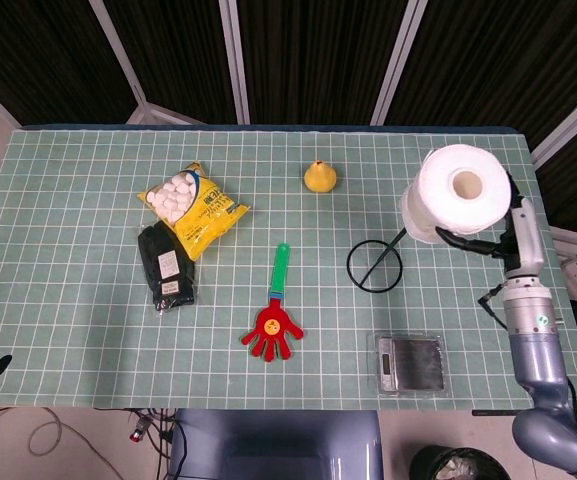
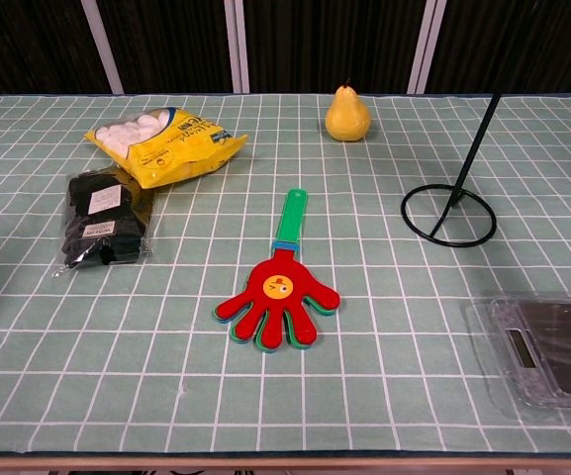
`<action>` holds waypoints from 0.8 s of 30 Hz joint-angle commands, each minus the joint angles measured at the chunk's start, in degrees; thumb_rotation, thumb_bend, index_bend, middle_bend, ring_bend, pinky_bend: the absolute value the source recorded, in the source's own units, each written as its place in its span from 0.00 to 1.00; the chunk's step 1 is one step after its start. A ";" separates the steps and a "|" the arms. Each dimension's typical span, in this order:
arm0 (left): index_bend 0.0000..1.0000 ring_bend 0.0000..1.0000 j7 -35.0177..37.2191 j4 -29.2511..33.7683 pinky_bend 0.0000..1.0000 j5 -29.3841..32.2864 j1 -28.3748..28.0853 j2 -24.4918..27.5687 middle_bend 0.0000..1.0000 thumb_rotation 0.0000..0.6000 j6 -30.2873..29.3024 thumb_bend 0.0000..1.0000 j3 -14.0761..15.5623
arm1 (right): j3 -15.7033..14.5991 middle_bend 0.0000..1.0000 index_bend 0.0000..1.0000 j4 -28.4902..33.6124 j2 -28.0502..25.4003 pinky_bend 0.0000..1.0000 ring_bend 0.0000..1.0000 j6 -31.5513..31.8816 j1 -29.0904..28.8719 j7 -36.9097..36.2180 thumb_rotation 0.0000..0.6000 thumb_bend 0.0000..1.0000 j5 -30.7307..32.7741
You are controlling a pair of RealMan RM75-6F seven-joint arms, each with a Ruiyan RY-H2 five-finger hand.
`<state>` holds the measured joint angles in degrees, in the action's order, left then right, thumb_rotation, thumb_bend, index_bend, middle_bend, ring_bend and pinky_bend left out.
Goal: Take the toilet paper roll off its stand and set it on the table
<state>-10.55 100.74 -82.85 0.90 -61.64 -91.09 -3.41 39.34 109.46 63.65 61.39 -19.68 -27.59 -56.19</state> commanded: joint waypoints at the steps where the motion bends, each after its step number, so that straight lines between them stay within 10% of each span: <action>1: 0.13 0.00 -0.12 0.01 0.00 -0.05 -0.03 -0.04 0.00 1.00 0.06 0.12 0.05 | 3.09 0.22 0.27 0.69 -3.93 0.00 0.20 -1.11 -0.68 0.93 1.00 0.00 4.25; 10: 0.13 0.00 -0.02 0.06 0.00 -0.09 0.03 0.00 0.00 1.00 -0.08 0.12 0.03 | 1.97 0.22 0.27 -4.12 -6.36 0.00 0.20 -1.67 -0.82 0.50 1.00 0.00 7.26; 24: 0.13 0.00 -0.03 0.07 0.00 -0.04 0.05 -0.01 0.00 1.00 -0.11 0.12 0.00 | -13.97 0.22 0.27 -12.89 4.29 0.00 0.20 -1.92 3.23 -10.06 1.00 0.00 -8.41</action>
<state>-10.58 100.81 -82.89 0.95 -61.65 -91.20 -3.41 27.59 98.31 65.84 59.52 -17.15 -35.79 -62.54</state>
